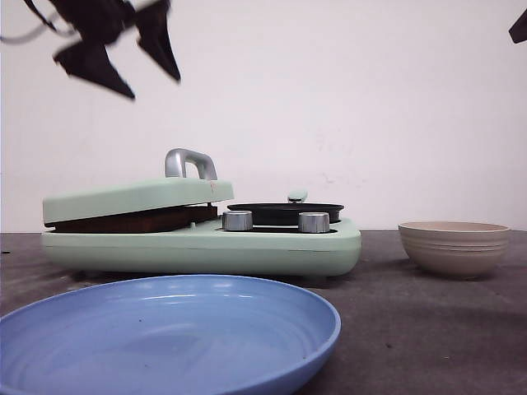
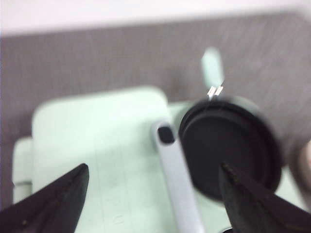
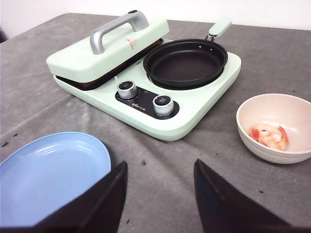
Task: Make breakfast with bread and shrimp
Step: 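Release the lid handle and raise the left gripper away, then move the right gripper down to the rim of the beige shrimp bowl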
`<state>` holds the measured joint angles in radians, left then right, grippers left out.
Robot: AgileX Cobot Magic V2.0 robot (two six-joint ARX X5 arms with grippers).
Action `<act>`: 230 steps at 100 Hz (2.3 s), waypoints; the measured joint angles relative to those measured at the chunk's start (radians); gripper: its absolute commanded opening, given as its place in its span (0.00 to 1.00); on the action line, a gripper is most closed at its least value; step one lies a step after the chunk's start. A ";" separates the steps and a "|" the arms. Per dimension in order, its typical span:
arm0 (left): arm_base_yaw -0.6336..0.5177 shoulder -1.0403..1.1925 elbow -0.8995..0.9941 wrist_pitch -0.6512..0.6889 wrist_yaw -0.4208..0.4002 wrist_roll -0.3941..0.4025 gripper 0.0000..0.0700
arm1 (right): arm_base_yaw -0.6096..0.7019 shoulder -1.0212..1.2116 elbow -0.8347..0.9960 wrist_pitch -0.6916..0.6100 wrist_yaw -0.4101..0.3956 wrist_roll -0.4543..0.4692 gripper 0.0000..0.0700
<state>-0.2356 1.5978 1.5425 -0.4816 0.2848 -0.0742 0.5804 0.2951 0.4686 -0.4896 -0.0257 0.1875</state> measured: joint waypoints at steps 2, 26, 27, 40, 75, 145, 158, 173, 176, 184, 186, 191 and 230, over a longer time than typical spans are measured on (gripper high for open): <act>0.002 -0.010 0.000 -0.002 0.011 -0.004 0.69 | 0.000 0.000 0.000 0.000 0.000 0.000 0.38; 0.002 -0.126 0.000 -0.023 0.060 -0.077 0.68 | 0.000 0.000 0.000 0.009 0.000 0.000 0.38; 0.002 -0.131 0.000 -0.024 0.060 -0.082 0.68 | 0.000 0.000 0.000 0.010 0.000 0.000 0.38; 0.002 -0.193 0.000 -0.050 0.060 -0.113 0.68 | 0.000 0.000 0.000 0.015 0.000 0.001 0.38; -0.029 -0.354 -0.040 -0.100 0.060 -0.070 0.68 | 0.000 0.000 0.000 0.079 -0.008 0.022 0.38; -0.049 -1.120 -0.941 0.117 0.061 -0.214 0.67 | -0.019 0.035 0.042 0.113 0.000 0.116 0.38; -0.050 -1.258 -1.035 0.076 0.056 -0.235 0.67 | -0.048 0.101 0.130 0.071 0.027 0.128 0.38; -0.050 -1.335 -1.070 -0.006 0.051 -0.239 0.67 | -0.109 0.233 0.270 -0.043 0.053 0.104 0.38; -0.050 -1.343 -1.070 -0.006 0.051 -0.238 0.67 | -0.126 0.267 0.298 -0.072 0.053 0.092 0.38; -0.050 -1.361 -1.070 -0.002 0.046 -0.232 0.67 | -0.179 0.367 0.375 -0.137 0.043 0.051 0.38; -0.050 -1.364 -1.070 -0.001 0.043 -0.232 0.67 | -0.193 0.394 0.394 -0.150 0.037 0.041 0.38; -0.050 -1.364 -1.070 -0.002 0.038 -0.227 0.67 | -0.231 0.464 0.443 -0.180 0.014 0.016 0.38; -0.050 -1.363 -1.070 -0.007 0.036 -0.174 0.67 | -0.577 0.953 0.702 -0.277 -0.239 -0.076 0.56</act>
<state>-0.2855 0.2344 0.4725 -0.4889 0.3206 -0.2485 0.0036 1.2484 1.1702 -0.7666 -0.2646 0.1120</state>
